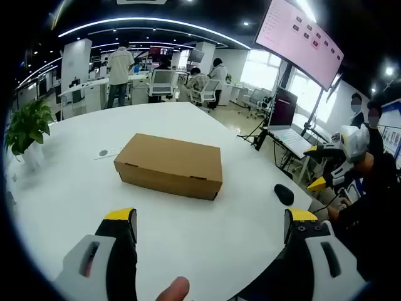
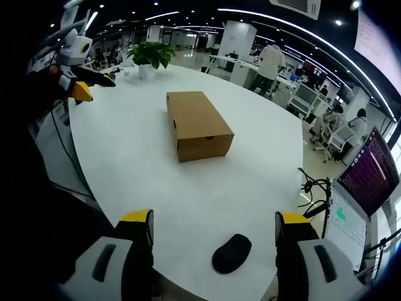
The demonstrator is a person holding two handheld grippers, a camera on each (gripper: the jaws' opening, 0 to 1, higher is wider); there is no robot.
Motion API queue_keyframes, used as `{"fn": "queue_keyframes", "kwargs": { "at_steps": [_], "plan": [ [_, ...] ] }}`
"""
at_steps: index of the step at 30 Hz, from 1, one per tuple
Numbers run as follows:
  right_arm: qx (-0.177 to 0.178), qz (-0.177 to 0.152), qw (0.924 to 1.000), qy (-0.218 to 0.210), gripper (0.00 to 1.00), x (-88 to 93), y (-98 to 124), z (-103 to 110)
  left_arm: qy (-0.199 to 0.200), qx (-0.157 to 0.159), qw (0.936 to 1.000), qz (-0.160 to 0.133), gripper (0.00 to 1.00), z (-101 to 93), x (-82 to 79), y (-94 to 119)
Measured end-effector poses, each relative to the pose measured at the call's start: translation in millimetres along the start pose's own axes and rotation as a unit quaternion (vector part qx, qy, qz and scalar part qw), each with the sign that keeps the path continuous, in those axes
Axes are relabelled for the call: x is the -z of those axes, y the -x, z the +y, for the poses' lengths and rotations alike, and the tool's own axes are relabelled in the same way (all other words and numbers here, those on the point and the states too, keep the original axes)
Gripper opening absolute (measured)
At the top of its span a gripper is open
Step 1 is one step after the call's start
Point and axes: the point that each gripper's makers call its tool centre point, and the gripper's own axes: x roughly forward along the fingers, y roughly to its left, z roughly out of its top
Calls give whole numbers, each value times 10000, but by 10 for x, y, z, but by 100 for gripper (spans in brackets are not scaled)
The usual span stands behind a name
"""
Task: Operate the shoe box by opening the lid, removing the specified soft item, and placing it in the target area until the item is outside and the box remains undamaged.
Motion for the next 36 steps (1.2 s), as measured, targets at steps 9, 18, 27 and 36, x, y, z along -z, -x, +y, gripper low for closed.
{"fn": "queue_keyframes", "kwargs": {
  "at_steps": [9,18,27,36],
  "plan": [
    [-145,-33,9996,-253,80,29,-104,23,130,10,9998,-151,99,15,54,84],
    [-341,-137,9987,-342,83,46,-168,32,312,-241,9992,-91,99,-27,171,160],
    [-548,-304,9976,-281,83,73,-109,-64,414,-386,9984,26,99,-197,135,97],
    [-627,-415,9963,-425,83,171,-84,-200,148,-405,9986,-322,99,-383,-97,6]
  ]
}}
